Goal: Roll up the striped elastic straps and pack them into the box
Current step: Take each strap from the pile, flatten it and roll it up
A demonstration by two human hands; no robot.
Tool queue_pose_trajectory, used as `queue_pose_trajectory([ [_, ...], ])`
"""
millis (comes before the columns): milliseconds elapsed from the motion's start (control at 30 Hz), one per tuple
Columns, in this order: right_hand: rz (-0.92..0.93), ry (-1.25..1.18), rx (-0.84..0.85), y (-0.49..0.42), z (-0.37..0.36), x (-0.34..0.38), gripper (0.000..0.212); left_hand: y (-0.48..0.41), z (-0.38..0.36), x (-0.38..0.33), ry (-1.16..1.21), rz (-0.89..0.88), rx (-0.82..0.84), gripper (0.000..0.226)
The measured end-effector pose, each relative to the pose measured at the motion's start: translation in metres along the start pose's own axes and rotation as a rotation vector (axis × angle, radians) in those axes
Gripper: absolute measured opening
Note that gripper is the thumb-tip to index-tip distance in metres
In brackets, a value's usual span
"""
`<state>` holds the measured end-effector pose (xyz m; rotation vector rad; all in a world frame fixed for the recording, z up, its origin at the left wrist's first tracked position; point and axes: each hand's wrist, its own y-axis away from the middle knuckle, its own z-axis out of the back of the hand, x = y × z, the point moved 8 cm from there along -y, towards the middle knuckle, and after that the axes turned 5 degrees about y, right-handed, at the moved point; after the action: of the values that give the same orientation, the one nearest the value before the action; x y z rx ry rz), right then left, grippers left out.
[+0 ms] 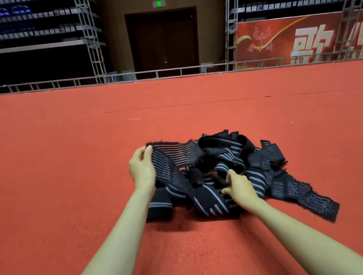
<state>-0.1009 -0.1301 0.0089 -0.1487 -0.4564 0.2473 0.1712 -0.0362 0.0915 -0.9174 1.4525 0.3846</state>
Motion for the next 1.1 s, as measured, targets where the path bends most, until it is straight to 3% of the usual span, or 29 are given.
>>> queue_pose_trajectory([
  [67,-0.019,0.002,0.036,0.001,0.001,-0.005,0.033,-0.007,0.002,-0.008,0.006,0.015,0.109,0.013],
  [167,0.072,0.069,0.047,0.000,0.017,0.027,0.048,0.012,-0.022,-0.019,0.053,0.078,0.403,0.009],
  [267,0.222,-0.246,-0.044,0.004,0.063,0.072,0.050,0.038,-0.038,-0.033,0.087,0.070,0.618,0.009],
  [333,0.373,-0.479,0.087,0.013,0.086,0.100,0.060,0.048,-0.041,-0.047,0.102,0.032,0.711,0.009],
  [400,0.494,-0.611,0.312,0.028,0.095,0.123,0.062,0.051,-0.041,-0.065,0.120,-0.025,0.738,0.010],
  [467,0.494,-0.741,0.482,0.038,0.091,0.133,0.068,0.049,-0.040,-0.081,0.098,-0.080,0.715,0.011],
  [567,0.330,-0.620,0.370,0.037,0.068,0.118,0.089,0.043,-0.036,-0.090,0.008,-0.141,0.598,0.012],
  [667,0.333,-0.147,0.252,0.040,0.012,0.093,0.058,0.038,-0.030,-0.078,0.046,-0.069,0.485,0.013],
  [733,0.309,0.020,0.235,0.044,-0.024,0.071,0.035,0.035,-0.019,-0.071,0.063,-0.037,0.406,0.013],
  [833,0.326,0.183,0.243,0.044,-0.061,0.048,0.026,0.022,0.012,-0.074,0.130,-0.068,0.184,0.012],
  [867,0.329,0.183,0.255,0.042,-0.063,0.045,0.026,0.020,0.017,-0.078,0.111,-0.074,0.181,0.011],
  [933,0.316,0.069,0.274,0.035,-0.054,0.049,0.023,0.022,0.010,-0.080,0.019,-0.049,0.334,0.010],
  [1000,0.277,-0.206,0.189,0.025,-0.018,0.060,0.024,0.034,-0.006,-0.074,-0.069,0.002,0.565,0.010],
  [1100,0.375,-0.616,0.127,0.025,0.050,0.089,0.055,0.055,-0.023,-0.064,-0.113,0.068,0.811,0.011],
])
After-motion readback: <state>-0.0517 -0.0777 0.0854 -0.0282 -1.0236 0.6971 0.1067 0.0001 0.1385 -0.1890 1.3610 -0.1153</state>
